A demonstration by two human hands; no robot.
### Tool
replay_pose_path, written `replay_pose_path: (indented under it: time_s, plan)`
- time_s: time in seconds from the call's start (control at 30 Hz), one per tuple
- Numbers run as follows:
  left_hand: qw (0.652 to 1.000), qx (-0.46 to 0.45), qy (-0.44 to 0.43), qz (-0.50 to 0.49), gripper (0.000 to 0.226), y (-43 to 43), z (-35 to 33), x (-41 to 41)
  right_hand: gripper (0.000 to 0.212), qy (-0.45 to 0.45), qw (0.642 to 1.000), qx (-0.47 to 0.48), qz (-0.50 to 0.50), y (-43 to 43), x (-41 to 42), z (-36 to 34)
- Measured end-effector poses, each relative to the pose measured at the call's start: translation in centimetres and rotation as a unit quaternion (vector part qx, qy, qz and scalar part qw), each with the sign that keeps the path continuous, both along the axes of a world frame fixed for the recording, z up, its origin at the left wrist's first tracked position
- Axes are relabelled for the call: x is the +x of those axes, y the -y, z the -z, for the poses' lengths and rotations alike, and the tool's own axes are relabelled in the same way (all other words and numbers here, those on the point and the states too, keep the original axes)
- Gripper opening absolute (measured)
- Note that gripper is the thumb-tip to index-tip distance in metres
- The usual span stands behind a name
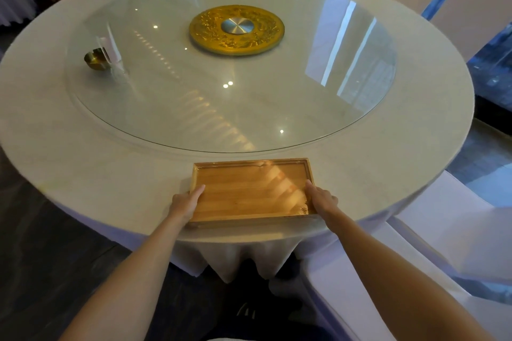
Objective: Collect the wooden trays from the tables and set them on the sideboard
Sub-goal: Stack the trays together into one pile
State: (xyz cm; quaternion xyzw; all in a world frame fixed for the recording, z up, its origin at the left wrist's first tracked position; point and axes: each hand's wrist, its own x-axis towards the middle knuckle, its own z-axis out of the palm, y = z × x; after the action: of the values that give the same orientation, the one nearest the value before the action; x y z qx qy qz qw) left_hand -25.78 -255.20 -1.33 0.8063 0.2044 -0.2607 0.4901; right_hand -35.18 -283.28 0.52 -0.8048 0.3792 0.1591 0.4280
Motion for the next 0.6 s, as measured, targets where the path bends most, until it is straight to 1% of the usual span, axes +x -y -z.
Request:
replay_pose_path:
  time_s: [0.1,0.23,0.27,0.37,0.4,0.5,0.6]
  plan:
    - [1.000,0.007,0.014,0.004,0.060,0.2,-0.1,-0.2,0.059,0.006,0.999,0.021,0.028,-0.2,0.2,-0.1]
    - [1.000,0.005,0.010,0.007,0.062,0.2,-0.2,-0.3,0.061,0.025,0.994,0.077,0.072,-0.3,0.1,0.2]
    - [1.000,-0.001,0.010,0.006,0.062,0.2,-0.1,-0.3,0.058,0.032,0.993,0.086,0.077,-0.3,0.0,0.3]
    - [1.000,-0.028,0.005,0.004,0.059,0.2,-0.2,-0.3,0.034,0.054,0.987,0.116,0.094,-0.5,-0.2,0.2]
    - [0.999,-0.034,0.004,0.007,0.058,0.2,-0.2,-0.3,0.030,0.061,0.984,0.131,0.100,-0.5,-0.2,0.1]
    - [0.998,-0.051,0.014,0.029,0.056,0.4,-0.9,0.2,0.030,0.088,0.972,0.182,0.117,-0.5,-0.5,-0.4]
    - [0.995,-0.063,0.033,0.072,0.055,1.4,-2.0,1.1,0.033,0.123,0.965,0.187,0.139,0.0,-1.1,-0.9]
